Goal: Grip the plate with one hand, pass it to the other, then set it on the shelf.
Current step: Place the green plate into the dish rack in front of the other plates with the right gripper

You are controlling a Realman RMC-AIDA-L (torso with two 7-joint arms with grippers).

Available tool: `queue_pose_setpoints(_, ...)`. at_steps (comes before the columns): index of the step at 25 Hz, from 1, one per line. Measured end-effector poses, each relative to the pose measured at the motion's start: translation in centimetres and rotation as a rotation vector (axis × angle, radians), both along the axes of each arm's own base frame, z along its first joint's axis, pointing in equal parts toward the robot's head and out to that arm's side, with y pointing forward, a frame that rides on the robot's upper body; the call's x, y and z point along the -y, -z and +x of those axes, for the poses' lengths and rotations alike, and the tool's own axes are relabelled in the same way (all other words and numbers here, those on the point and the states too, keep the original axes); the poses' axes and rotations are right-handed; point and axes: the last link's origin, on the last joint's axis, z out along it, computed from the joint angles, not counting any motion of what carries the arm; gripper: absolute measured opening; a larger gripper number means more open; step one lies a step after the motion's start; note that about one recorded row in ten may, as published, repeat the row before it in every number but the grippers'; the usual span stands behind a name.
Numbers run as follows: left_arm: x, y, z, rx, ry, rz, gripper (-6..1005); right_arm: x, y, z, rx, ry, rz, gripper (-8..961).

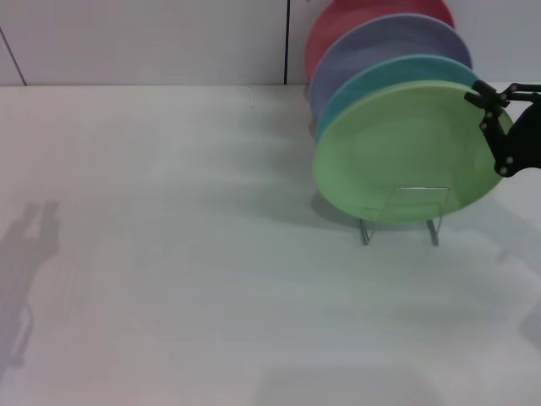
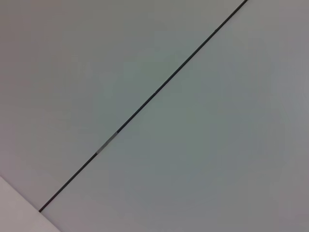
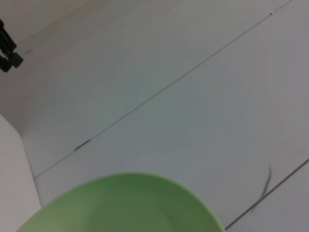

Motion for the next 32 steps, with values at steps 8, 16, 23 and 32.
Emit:
queue_pose_setpoints(8, -0.02, -0.03, -0.02, 0.003, -0.003, 0.004, 364, -0.46, 0.63, 0.14, 0.024, 0.029, -0.028, 47)
queue_pose_setpoints(16, -0.24, -0.08, 0.15, 0.003, 0.003, 0.006, 367, -0.39, 0.7, 0.24, 0.018, 0.04, -0.062, 59)
queue_pose_setpoints(23, -0.26, -0.19, 0.14, 0.0, 0.005, 0.01, 369, -0.18, 0.5, 0.25, -0.017, 0.048, -0.071, 152)
queue_pose_setpoints(32, -0.1, -0.27, -0.03, -0.002, 0.001, 0.012, 373, -0.07, 0.23, 0.12, -0.049, 0.05, -0.101, 175)
